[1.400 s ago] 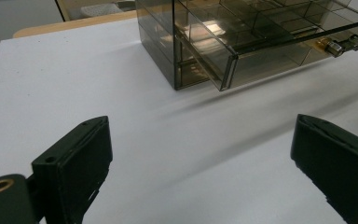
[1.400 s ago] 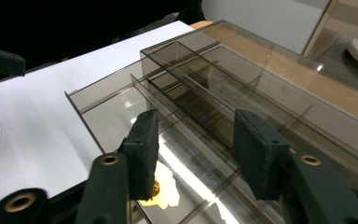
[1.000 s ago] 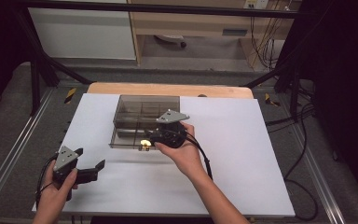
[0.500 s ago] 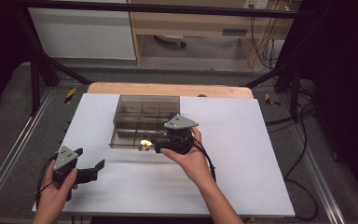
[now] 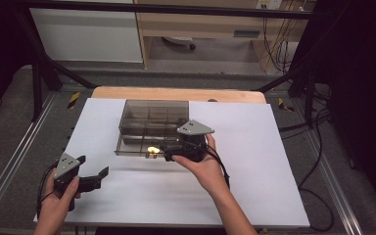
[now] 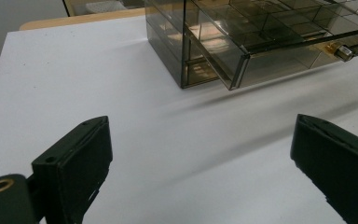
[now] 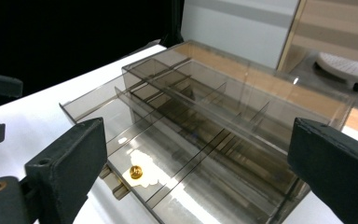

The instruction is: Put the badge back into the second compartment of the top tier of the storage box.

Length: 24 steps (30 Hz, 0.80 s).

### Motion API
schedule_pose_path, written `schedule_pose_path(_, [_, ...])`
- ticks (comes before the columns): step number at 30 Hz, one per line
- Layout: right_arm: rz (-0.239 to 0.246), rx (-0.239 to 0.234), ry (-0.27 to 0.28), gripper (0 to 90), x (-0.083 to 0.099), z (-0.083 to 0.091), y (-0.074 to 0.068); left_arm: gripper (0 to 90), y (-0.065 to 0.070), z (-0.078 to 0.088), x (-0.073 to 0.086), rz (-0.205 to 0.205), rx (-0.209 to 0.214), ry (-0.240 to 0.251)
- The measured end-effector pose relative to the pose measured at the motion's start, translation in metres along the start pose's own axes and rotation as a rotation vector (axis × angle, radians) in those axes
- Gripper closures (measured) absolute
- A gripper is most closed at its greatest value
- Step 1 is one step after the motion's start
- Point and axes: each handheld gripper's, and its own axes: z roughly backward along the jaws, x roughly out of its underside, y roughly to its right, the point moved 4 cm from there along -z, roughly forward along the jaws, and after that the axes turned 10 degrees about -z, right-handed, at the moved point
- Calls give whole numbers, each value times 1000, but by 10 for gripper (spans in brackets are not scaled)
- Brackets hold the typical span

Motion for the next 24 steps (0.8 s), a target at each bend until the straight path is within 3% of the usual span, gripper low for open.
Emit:
schedule_pose_path(11, [-14,31,44,23,-6,16,11,52,1,-1,0,-6,6,0])
schedule_pose_path(24, [-50,120,82,27,1,38,38,52,3,-1,-1,-18,8,1])
